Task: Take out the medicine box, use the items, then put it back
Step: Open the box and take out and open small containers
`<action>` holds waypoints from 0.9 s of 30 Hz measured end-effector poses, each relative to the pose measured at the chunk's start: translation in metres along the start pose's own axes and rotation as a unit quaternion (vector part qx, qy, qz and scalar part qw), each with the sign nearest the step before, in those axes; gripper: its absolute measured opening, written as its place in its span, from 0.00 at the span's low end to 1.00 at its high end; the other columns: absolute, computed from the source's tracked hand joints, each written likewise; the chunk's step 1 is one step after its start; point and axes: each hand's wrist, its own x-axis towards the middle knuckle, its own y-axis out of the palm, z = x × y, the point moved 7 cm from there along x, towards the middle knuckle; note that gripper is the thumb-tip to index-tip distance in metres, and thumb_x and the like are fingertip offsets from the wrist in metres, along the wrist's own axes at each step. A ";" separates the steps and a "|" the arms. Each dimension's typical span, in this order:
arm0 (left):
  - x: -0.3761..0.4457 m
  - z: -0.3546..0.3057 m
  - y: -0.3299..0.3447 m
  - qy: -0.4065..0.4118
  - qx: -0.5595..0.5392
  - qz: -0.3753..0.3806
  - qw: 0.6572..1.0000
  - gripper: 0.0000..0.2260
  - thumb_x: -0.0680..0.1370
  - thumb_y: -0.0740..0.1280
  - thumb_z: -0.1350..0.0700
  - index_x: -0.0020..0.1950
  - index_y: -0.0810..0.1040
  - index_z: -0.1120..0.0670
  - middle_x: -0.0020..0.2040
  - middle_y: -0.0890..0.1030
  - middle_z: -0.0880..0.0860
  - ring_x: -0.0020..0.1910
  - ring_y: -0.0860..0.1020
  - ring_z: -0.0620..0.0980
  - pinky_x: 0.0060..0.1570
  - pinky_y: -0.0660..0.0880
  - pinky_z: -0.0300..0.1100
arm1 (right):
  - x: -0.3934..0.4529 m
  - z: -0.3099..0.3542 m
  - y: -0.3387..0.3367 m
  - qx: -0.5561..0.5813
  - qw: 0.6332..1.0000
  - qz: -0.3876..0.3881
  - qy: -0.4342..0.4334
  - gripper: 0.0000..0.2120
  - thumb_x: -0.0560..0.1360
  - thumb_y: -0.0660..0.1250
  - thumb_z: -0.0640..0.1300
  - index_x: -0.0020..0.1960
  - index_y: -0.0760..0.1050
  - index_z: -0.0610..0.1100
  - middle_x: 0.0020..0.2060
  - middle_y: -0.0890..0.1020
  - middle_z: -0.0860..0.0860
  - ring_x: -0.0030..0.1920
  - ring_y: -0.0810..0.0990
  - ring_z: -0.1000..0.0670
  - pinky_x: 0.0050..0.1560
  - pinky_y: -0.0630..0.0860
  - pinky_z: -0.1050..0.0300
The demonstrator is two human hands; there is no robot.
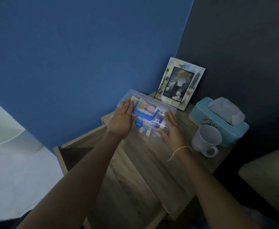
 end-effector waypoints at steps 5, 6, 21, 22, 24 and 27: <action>0.001 0.001 0.002 -0.005 -0.008 0.006 1.000 0.25 0.83 0.50 0.49 0.77 0.49 0.57 0.79 0.52 0.56 0.78 0.48 0.54 0.77 0.47 0.47 | 0.001 0.000 -0.001 -0.022 1.000 -0.004 0.003 0.34 0.77 0.65 0.46 0.76 0.52 0.39 0.77 0.51 0.45 0.77 0.45 0.48 0.77 0.48 0.50; 0.001 0.001 0.002 -0.004 -0.004 0.007 1.000 0.25 0.83 0.50 0.49 0.77 0.49 0.58 0.79 0.52 0.56 0.78 0.48 0.54 0.77 0.47 0.47 | 0.001 0.000 -0.001 -0.029 1.000 -0.004 0.004 0.34 0.77 0.66 0.46 0.76 0.52 0.38 0.77 0.51 0.45 0.77 0.46 0.47 0.77 0.48 0.51; -0.023 -0.003 -0.019 0.025 0.036 0.022 0.999 0.28 0.82 0.52 0.48 0.77 0.48 0.58 0.79 0.49 0.57 0.78 0.48 0.57 0.75 0.49 0.49 | 0.003 0.012 -0.007 -0.142 0.988 0.057 0.030 0.34 0.77 0.64 0.50 0.77 0.52 0.40 0.77 0.53 0.44 0.78 0.45 0.46 0.75 0.47 0.53; -0.025 -0.003 -0.021 0.029 0.041 0.019 0.999 0.27 0.82 0.52 0.48 0.77 0.48 0.57 0.79 0.49 0.56 0.78 0.48 0.56 0.75 0.49 0.49 | 0.003 0.015 -0.007 -0.168 0.985 0.043 0.017 0.34 0.78 0.63 0.51 0.76 0.52 0.39 0.77 0.55 0.44 0.78 0.45 0.45 0.75 0.48 0.52; -0.027 0.000 -0.021 0.041 0.058 0.030 0.997 0.27 0.82 0.51 0.48 0.77 0.47 0.56 0.79 0.48 0.55 0.78 0.47 0.55 0.75 0.47 0.49 | 0.002 0.023 -0.003 -0.182 0.983 0.022 -0.016 0.32 0.79 0.59 0.52 0.76 0.52 0.38 0.77 0.55 0.44 0.78 0.46 0.45 0.75 0.47 0.51; -0.031 0.005 -0.017 0.041 0.092 0.058 0.993 0.26 0.83 0.50 0.51 0.77 0.44 0.56 0.79 0.45 0.54 0.78 0.45 0.53 0.75 0.45 0.48 | 0.005 0.030 0.009 -0.175 0.984 0.024 -0.027 0.28 0.82 0.52 0.50 0.77 0.50 0.39 0.77 0.53 0.44 0.78 0.45 0.46 0.75 0.42 0.52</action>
